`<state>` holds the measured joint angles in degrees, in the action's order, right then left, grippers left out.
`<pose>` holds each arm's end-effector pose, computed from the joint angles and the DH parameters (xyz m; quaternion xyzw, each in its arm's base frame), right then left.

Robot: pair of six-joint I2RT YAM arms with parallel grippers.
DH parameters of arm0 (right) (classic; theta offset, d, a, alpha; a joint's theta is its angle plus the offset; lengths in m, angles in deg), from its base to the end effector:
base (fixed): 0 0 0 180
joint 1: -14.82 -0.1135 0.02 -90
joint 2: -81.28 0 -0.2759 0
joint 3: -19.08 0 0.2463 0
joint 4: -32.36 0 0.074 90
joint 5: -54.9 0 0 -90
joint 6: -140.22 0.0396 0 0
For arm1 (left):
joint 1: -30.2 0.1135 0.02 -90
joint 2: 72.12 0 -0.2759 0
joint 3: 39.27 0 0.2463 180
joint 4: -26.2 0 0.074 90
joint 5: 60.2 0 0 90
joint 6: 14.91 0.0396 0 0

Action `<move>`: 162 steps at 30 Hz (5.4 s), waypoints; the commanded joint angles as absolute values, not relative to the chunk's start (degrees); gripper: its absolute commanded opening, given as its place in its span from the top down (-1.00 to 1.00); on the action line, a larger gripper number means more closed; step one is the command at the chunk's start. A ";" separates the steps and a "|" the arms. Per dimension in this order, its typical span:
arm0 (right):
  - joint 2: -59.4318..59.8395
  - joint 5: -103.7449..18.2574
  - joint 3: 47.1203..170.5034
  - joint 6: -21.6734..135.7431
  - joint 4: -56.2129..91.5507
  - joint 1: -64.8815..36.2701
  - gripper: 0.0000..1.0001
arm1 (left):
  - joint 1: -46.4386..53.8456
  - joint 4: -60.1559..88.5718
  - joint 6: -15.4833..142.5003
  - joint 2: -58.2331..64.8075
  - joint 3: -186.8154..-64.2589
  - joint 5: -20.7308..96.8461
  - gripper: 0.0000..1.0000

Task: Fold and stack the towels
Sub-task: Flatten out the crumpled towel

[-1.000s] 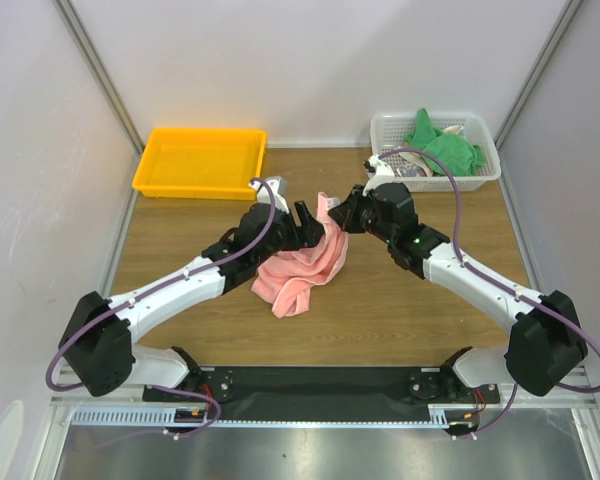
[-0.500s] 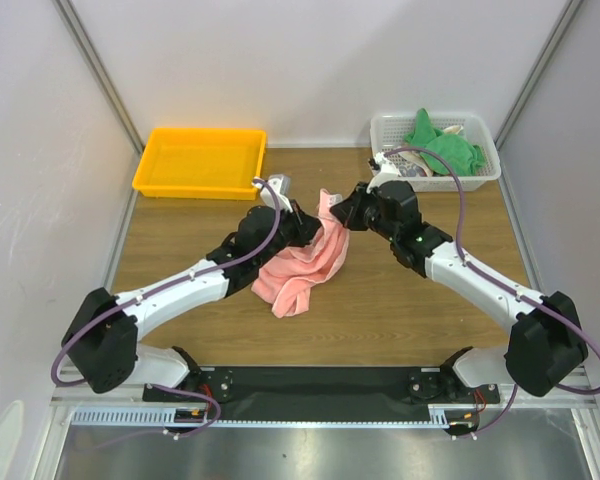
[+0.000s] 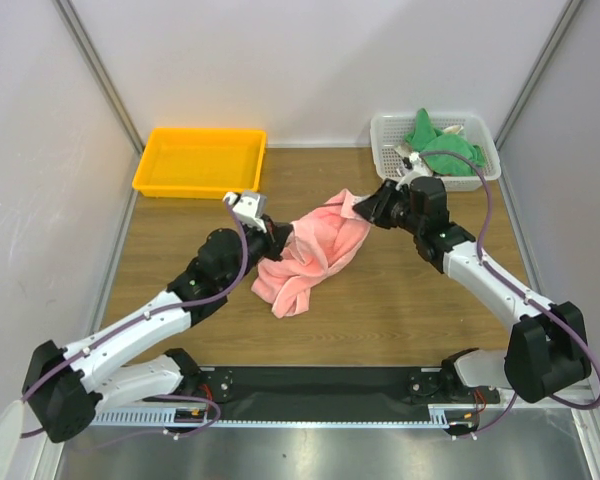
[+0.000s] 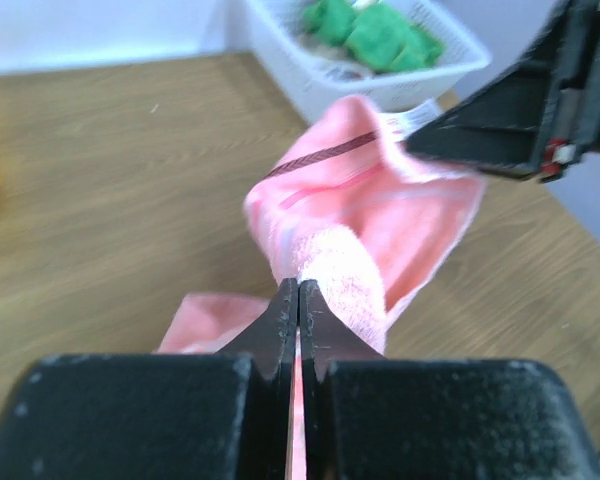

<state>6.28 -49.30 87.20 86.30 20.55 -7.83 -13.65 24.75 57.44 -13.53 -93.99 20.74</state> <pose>0.2727 0.1243 0.3145 0.0227 0.8092 0.3712 0.4549 0.1735 -0.1580 0.3219 0.1152 0.7297 -0.2931 0.6069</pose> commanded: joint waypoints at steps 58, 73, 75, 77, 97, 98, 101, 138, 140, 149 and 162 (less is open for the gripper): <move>-11.45 -49.16 76.07 82.74 34.43 -3.63 1.00 | -13.39 6.13 37.92 -30.18 -74.90 19.43 -0.56; 24.29 -39.60 63.07 79.49 32.69 -7.77 1.00 | -11.55 9.20 25.88 -20.82 -82.46 25.39 -0.90; 28.62 -38.36 61.58 78.79 29.79 -7.85 1.00 | -10.76 8.86 24.73 -18.78 -83.07 26.45 -0.90; 34.49 -37.30 59.21 78.43 26.98 -7.68 1.00 | -10.05 9.11 23.67 -16.50 -83.08 28.38 -0.89; 51.76 -34.57 49.17 83.97 13.87 -7.50 1.00 | -10.49 19.75 22.00 -8.05 -82.98 34.20 -0.29; 51.14 -34.58 49.26 83.97 14.39 -7.50 1.00 | -10.58 19.32 21.92 -7.96 -83.94 33.58 -0.08; 50.35 -34.40 50.40 84.06 14.66 -7.59 1.00 | -10.58 17.65 22.26 -7.78 -86.31 31.56 0.56; 7.97 -53.91 143.30 67.27 15.80 3.92 1.00 | -3.90 19.32 81.50 -5.76 -153.56 19.51 0.99; 9.47 -54.35 144.01 66.75 15.89 3.31 1.00 | -3.90 17.21 81.33 -6.81 -156.19 19.43 0.99; 14.75 -55.41 152.52 64.72 8.08 0.76 1.00 | -3.90 6.40 75.71 -11.64 -164.10 22.41 0.99; 15.10 -50.05 141.31 66.39 4.35 0.76 1.00 | -3.90 1.99 67.09 -16.84 -149.62 10.47 0.99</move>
